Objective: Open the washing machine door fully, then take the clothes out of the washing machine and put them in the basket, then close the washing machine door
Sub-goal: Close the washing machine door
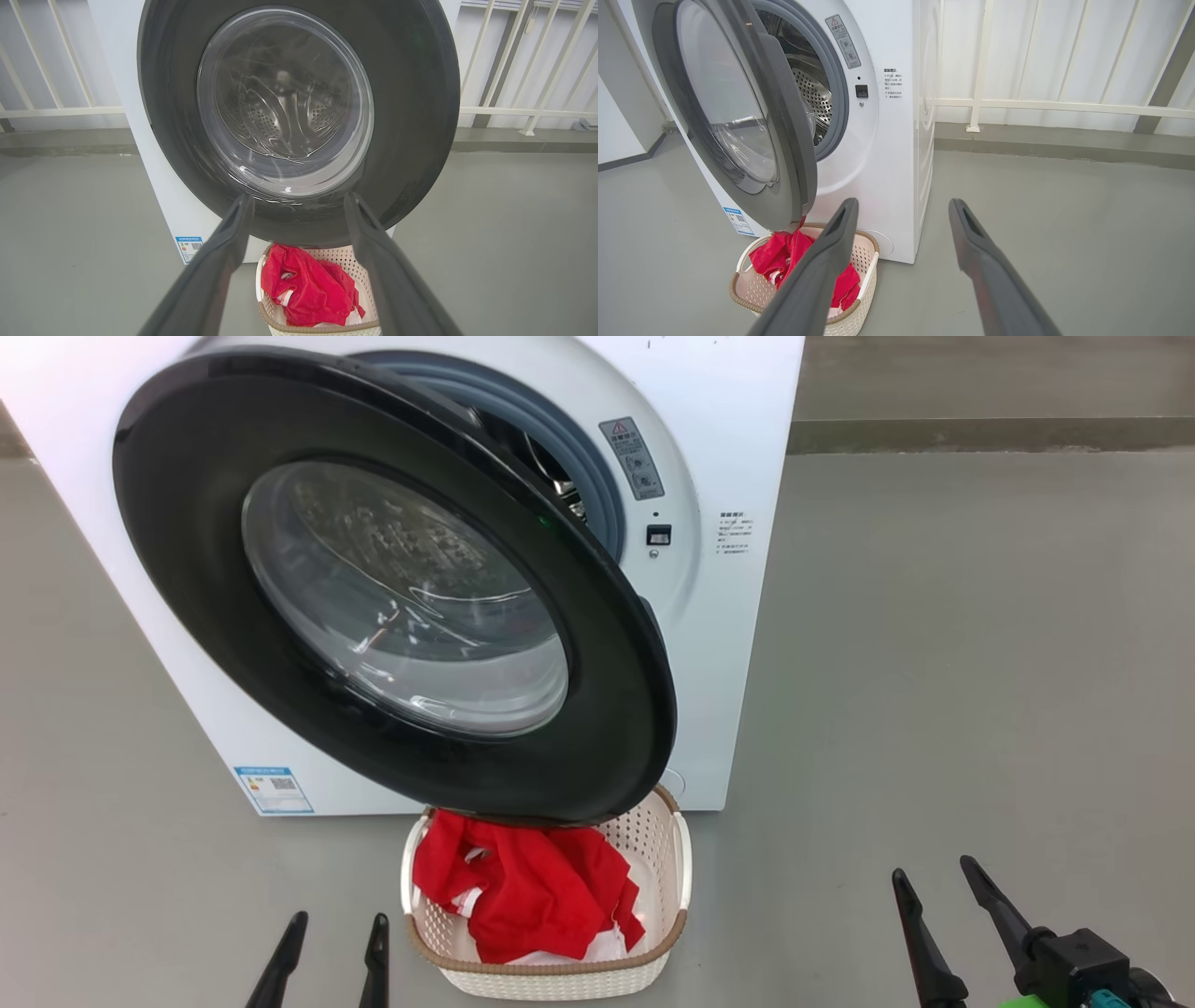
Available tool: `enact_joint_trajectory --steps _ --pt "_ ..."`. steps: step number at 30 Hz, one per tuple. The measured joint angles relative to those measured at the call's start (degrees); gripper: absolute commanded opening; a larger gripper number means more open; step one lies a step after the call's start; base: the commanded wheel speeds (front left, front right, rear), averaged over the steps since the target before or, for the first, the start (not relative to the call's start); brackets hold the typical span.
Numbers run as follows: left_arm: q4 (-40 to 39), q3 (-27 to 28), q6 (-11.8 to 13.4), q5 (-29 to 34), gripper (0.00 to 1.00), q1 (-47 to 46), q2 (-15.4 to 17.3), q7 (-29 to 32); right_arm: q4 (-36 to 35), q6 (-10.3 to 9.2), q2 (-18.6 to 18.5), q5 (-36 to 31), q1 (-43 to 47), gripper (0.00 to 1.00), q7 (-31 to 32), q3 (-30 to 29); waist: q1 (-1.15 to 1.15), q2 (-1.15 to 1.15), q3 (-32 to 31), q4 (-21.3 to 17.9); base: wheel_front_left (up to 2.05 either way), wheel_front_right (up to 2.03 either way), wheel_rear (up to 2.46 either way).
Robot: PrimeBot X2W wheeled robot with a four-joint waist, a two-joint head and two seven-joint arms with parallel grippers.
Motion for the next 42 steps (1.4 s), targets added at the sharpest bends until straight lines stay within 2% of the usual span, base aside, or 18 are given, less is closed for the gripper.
enact_joint_trajectory --steps 21,22,23,24,35,39,42 --pt "1.1 -0.4 0.6 -0.1 1.00 0.0 0.0 -0.5 0.0 0.00 0.0 0.1 0.0 1.00 0.0 0.3 0.00 0.00 0.4 -0.1 0.00 0.00 0.00" --pt "1.1 -0.4 0.6 -0.1 1.00 0.0 0.0 -0.7 0.0 0.00 0.0 0.5 0.0 0.58 0.0 0.2 0.00 0.00 0.5 -0.1 0.00 0.00 0.00" --pt "1.1 -0.4 0.6 -0.1 1.00 0.0 0.0 -0.7 0.0 0.00 0.0 0.8 0.0 0.35 0.0 0.1 0.00 0.00 0.5 -0.1 0.00 0.00 0.00" --pt "1.1 -0.5 0.6 -0.1 1.00 0.0 0.0 -0.7 0.0 0.00 0.0 1.5 0.0 0.00 0.0 0.1 0.00 0.00 0.6 -0.1 0.00 0.00 0.00" --pt "1.1 -0.8 1.0 -0.1 1.00 -0.2 -0.2 -1.0 -0.4 0.00 0.0 1.8 -1.1 0.00 0.0 0.8 0.00 0.00 1.6 0.8 0.00 0.00 0.00" --pt "1.1 -1.0 1.1 -0.1 1.00 -0.3 -0.5 -1.3 -1.3 0.00 -0.3 1.6 -5.6 0.00 0.5 3.6 0.00 0.00 2.3 1.5 0.00 0.00 0.00" --pt "1.1 -1.5 1.1 -0.1 1.00 -1.4 -1.3 -1.5 -1.8 0.00 -1.7 2.1 -10.4 0.00 1.3 8.5 0.00 0.00 3.3 2.4 0.00 0.00 0.00"
